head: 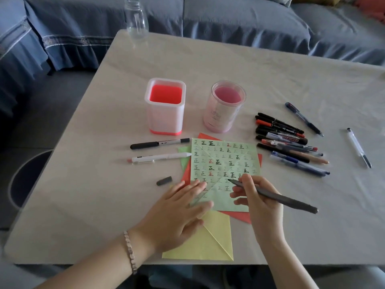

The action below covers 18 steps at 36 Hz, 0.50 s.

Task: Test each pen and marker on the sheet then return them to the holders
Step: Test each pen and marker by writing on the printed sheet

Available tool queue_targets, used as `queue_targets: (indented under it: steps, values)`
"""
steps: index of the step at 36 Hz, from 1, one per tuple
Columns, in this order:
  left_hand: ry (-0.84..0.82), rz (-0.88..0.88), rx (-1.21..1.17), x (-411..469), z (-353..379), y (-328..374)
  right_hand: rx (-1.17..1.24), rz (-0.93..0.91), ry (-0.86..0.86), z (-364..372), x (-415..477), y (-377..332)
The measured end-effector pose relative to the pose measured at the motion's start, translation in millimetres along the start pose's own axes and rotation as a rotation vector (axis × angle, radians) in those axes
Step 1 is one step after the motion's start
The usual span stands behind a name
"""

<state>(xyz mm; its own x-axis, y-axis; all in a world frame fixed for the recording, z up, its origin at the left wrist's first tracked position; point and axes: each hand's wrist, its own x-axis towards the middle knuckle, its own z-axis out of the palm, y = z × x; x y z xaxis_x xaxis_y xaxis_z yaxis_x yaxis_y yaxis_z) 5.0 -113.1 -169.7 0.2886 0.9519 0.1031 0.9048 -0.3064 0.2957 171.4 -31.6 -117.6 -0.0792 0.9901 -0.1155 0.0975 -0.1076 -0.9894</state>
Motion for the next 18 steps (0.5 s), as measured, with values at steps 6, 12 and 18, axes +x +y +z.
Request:
queue_targets:
  steps: [6,12,18]
  values:
    - [-0.024,-0.019,0.025,0.4,0.9,-0.3,-0.084,-0.050,0.115,13.6,2.7,9.8]
    - [0.001,-0.033,-0.017,0.9,2.4,-0.4,-0.210,-0.131,0.143,27.6,6.2,29.0]
    - [0.000,-0.039,-0.037,0.8,1.7,-1.0,-0.266,-0.205,0.224,31.5,3.9,41.0]
